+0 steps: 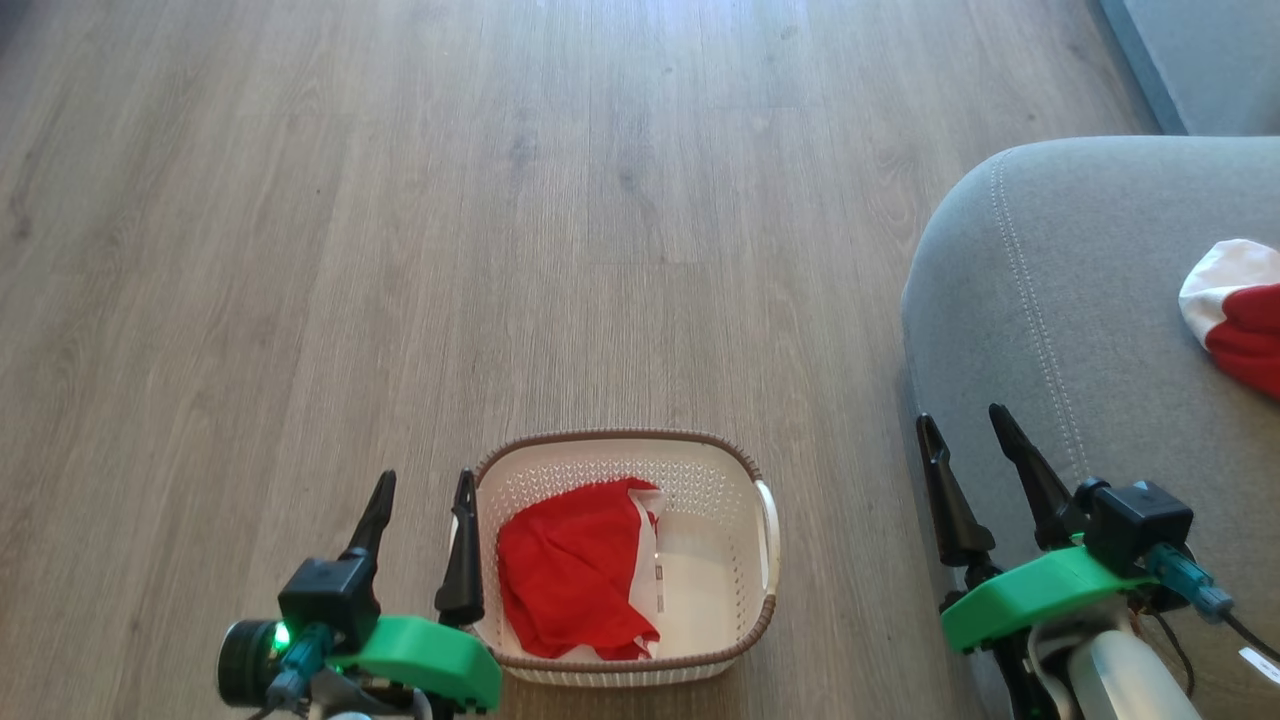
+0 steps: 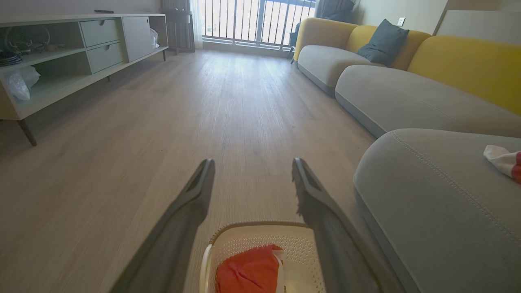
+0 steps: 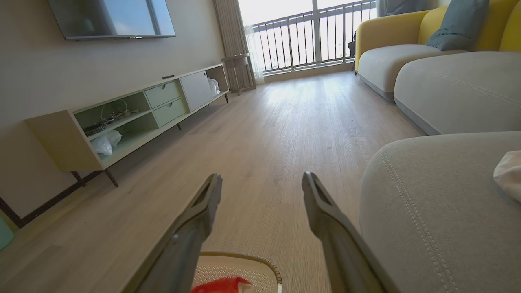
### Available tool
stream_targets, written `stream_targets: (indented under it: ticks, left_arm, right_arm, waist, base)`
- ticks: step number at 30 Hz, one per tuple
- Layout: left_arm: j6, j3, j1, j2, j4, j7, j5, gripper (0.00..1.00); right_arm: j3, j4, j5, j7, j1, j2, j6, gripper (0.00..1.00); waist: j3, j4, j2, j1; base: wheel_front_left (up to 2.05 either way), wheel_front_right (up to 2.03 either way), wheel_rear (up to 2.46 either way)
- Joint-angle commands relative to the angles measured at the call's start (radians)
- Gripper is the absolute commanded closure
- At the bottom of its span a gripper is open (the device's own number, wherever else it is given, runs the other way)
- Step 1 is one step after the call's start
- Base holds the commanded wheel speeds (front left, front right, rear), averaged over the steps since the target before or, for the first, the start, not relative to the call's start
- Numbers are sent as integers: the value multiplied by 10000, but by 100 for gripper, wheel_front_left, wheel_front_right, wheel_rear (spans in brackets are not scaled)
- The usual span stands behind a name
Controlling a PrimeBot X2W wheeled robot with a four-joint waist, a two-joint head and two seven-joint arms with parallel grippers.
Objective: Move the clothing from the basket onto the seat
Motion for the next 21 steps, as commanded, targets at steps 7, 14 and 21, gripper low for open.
stream_targets:
  ticks: [7,14,21]
  left_arm:
    - [17,345,-383,-16,-313,-53,98,0]
    - [47,311,-389,-16,-327,-53,40,0]
    - [42,248,-392,-16,-273,-53,27,0]
  right_arm:
    - [183,-306,-93,-66,-327,9,69,0]
    - [177,-326,-77,-66,-349,-7,69,0]
    - [209,-275,-111,-66,-367,-55,69,0]
  waist:
    - [-16,-40,-1,0]
    - [44,-139,-1,0]
    - [223,-246,-1,0]
  base:
    - [0,0,0]
    - [0,0,0]
    - [0,0,0]
